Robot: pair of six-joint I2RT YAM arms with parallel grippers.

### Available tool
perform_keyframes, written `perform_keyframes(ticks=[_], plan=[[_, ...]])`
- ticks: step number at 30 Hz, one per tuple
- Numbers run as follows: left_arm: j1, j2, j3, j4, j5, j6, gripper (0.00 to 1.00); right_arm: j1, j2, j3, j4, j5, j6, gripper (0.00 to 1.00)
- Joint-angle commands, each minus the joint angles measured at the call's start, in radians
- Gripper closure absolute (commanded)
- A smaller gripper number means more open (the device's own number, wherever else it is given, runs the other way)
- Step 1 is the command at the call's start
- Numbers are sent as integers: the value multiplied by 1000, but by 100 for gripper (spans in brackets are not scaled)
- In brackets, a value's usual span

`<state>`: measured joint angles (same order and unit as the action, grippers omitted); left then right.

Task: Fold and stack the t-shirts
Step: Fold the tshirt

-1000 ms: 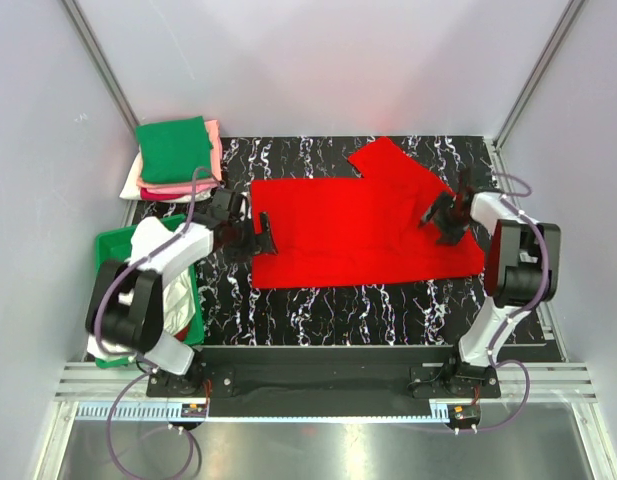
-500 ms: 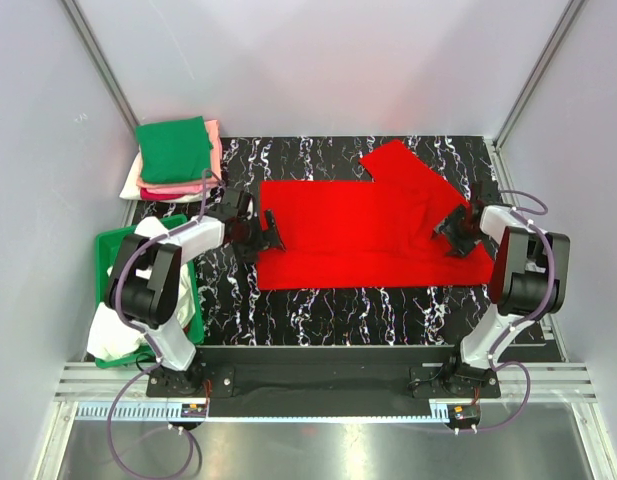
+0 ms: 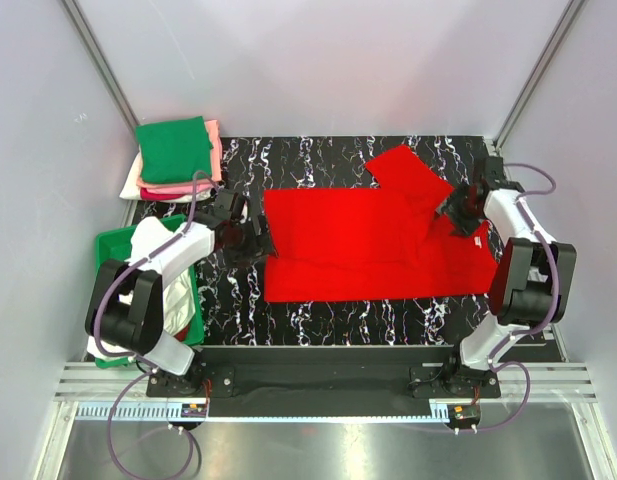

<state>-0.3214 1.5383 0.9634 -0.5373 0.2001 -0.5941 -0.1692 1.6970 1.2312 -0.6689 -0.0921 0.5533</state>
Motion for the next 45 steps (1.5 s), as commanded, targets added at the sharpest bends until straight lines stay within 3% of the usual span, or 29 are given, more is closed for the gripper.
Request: perform_keyframes(ticks=[1, 5, 6, 9, 16, 22, 26, 29, 30, 33, 39, 41, 45], plan=[[-10, -49, 60, -19, -19, 33, 9, 81, 13, 97, -9, -38, -18, 37], [-10, -75, 86, -50, -19, 59, 9, 125, 116, 168, 8, -52, -3, 59], [-11, -82, 95, -58, -21, 65, 9, 128, 137, 180, 11, -54, -1, 71], [-11, -116, 100, -92, -27, 86, 9, 128, 226, 256, 5, -41, -9, 90], [-5, -149, 83, -102, -45, 119, 8, 123, 394, 353, 21, -27, -44, 99], [-1, -130, 66, -73, -42, 120, 9, 123, 487, 410, 106, -257, -111, 99], [-1, -139, 37, -41, -45, 128, 9, 123, 472, 482, 120, -391, -138, 90], [-1, -155, -24, 23, -39, 123, 9, 125, 478, 575, 158, -443, -118, 55], [-1, -159, -63, 42, -34, 117, 9, 123, 493, 655, 155, -440, -118, 38], [-2, -170, -142, 155, -16, 100, 9, 122, 598, 866, 97, -368, -110, 24], [-4, -172, -239, 321, 38, 82, 9, 122, 955, 1380, 25, -272, -61, 20], [-5, -172, -281, 362, 53, 67, 10, 122, 1055, 1447, 49, -224, -41, 18], [-27, -191, -417, 560, 82, 28, 10, 122, 1093, 1401, 246, -140, 3, 15]])
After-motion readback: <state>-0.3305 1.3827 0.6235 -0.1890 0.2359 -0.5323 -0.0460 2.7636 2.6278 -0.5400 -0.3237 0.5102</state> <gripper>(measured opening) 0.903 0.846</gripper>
